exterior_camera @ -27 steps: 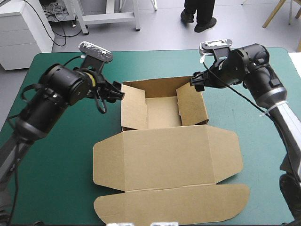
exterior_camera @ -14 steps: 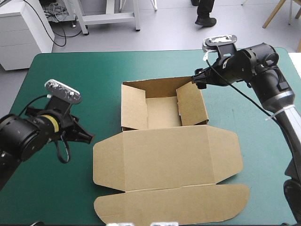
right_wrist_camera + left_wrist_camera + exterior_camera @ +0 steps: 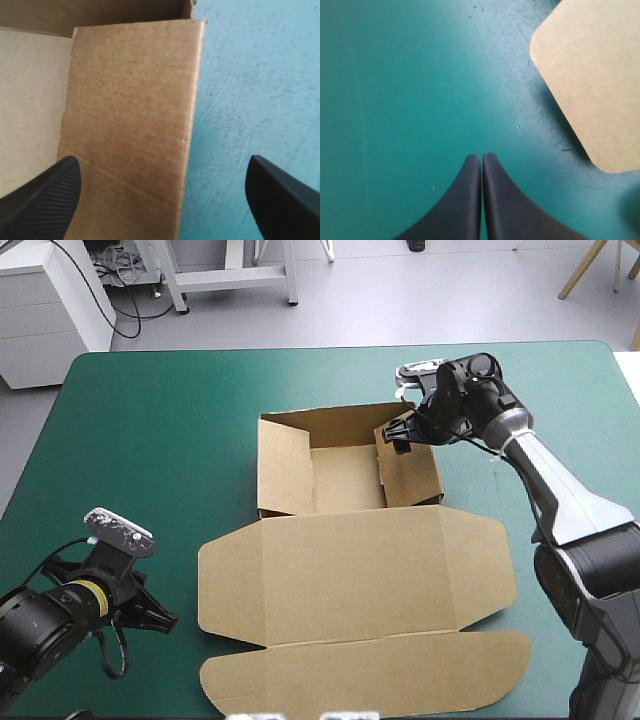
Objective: Fold the box
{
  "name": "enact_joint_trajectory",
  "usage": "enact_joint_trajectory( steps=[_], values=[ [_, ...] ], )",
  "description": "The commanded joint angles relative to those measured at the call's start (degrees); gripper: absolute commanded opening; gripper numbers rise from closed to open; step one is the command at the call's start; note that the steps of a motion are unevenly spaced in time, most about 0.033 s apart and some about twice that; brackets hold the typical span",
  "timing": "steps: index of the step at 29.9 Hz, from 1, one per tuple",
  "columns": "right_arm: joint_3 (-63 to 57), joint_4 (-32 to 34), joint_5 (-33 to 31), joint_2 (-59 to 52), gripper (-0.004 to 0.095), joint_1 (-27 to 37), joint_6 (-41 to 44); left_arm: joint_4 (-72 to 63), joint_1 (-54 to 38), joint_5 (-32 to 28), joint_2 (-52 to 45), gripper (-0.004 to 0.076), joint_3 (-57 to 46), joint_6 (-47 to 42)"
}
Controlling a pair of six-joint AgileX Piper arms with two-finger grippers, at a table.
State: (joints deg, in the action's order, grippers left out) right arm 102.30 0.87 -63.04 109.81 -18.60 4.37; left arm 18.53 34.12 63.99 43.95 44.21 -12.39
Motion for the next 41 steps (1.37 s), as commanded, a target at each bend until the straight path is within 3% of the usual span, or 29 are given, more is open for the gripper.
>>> enact_joint_trajectory(
  steps=[1,3,6,13,14,23,30,41],
  values=[
    [1.55,-1.46,1.86,-0.43,0.0819,-0.05,-0.31,1.5,0.42,-2.0,-0.25,-0.001,1.35,-0.67],
    [1.55,-1.94,1.94,0.32,0.0806,-0.05,-0.31,1.5,0.42,-2.0,-0.25,-0.001,1.35,-0.67],
    [1.55,-2.99,1.72,0.8,0.0676,-0.05,-1.63,1.5,0.42,-2.11,-0.25,-0.001,1.35,-0.67],
    [1.55,-3.01,0.06,0.8,0.0009,-0.05,-1.94,1.5,0.42,-2.34,-0.25,-0.001,1.35,-1.15],
    [1.55,-3.01,0.02,0.8,-0.0015,-0.05,-1.83,1.4,0.42,-2.23,-0.25,-0.001,1.35,-1.15],
    [1.78,-2.35,1.05,-0.24,-0.0019,0.16,-2.12,1.3,0.42,-2.11,-0.25,-0.001,1.35,-1.3],
    [1.78,5.95,3.01,-5.35,-0.0019,3.8,-1.23,1.2,0.42,-1.75,-0.25,-0.001,1.35,-1.3],
    [1.67,5.94,2.76,-8.89,-0.0019,28.03,-4.37,1.09,0.42,-0.83,-0.25,-0.001,1.35,-1.3]
  ],
)
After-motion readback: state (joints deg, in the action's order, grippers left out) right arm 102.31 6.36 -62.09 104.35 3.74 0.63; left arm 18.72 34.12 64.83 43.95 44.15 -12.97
